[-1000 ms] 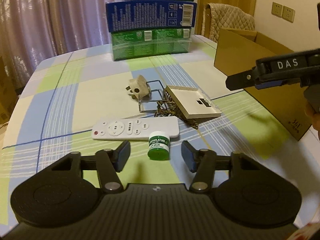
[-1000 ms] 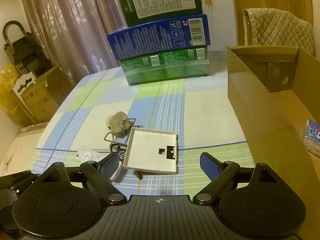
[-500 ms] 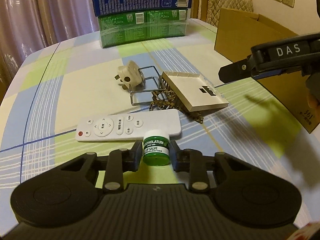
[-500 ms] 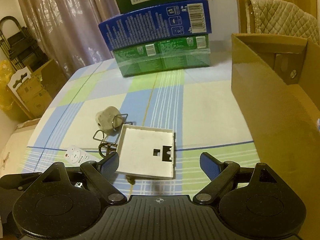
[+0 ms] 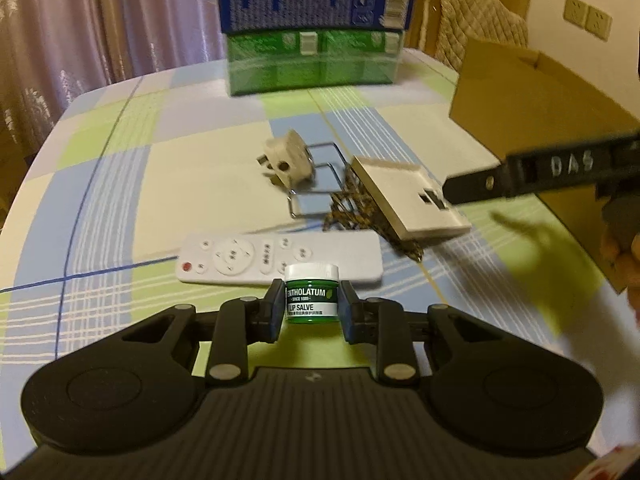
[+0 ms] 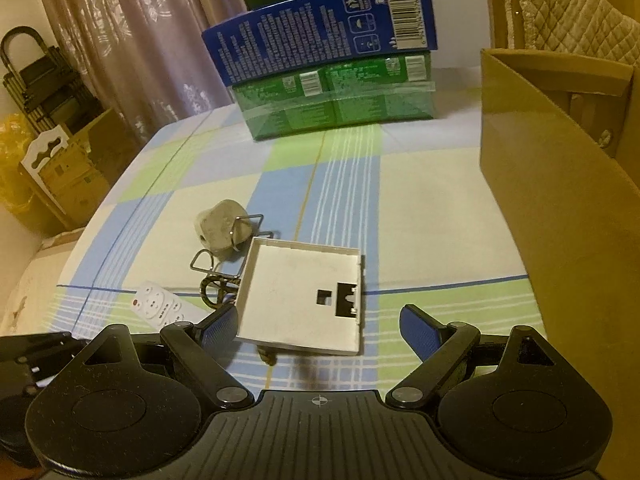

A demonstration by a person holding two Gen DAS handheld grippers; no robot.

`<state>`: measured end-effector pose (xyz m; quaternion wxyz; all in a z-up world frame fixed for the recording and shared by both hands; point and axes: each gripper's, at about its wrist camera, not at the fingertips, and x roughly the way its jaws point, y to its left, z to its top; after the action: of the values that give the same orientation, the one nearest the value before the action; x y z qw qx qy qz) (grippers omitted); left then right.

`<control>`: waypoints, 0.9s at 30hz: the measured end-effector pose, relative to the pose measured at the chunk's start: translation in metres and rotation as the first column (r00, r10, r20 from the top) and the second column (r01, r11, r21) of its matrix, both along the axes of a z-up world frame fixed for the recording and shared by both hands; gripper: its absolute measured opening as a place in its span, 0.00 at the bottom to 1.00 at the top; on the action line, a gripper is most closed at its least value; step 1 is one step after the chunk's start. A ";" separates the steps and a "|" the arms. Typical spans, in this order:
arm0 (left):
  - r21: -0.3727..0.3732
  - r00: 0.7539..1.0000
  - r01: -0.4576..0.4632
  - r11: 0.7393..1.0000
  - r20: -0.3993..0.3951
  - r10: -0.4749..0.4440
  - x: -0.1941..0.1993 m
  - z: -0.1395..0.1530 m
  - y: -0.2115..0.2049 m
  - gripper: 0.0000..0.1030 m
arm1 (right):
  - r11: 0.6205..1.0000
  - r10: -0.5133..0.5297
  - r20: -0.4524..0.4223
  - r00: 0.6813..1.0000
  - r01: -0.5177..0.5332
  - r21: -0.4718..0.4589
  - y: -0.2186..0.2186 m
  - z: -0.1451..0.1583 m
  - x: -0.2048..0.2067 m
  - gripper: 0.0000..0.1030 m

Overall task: Organize rigid objects
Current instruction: 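Grasp the white switch plate with the right tool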

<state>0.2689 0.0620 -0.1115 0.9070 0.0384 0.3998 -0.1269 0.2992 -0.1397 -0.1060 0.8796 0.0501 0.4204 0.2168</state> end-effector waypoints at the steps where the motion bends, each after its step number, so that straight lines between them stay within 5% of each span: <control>1: -0.005 1.000 -0.005 1.000 0.003 0.005 0.000 0.001 0.002 0.23 | 1.000 0.003 -0.002 1.000 -0.003 0.005 0.001 -0.001 0.001 0.83; 15: -0.042 0.998 -0.052 0.998 0.024 0.053 0.006 0.009 0.012 0.23 | 0.999 0.030 -0.047 0.998 -0.031 -0.015 0.026 -0.030 0.019 0.88; 27: -0.040 0.999 -0.039 0.998 0.013 0.039 0.006 0.007 0.009 0.23 | 1.000 0.011 -0.095 0.995 -0.012 -0.010 0.024 -0.029 0.028 0.83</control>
<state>0.2747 0.0706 -0.1045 0.9126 0.0134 0.3915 -0.1168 0.3276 -0.1159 -0.1354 0.8576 0.0530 0.4633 0.2169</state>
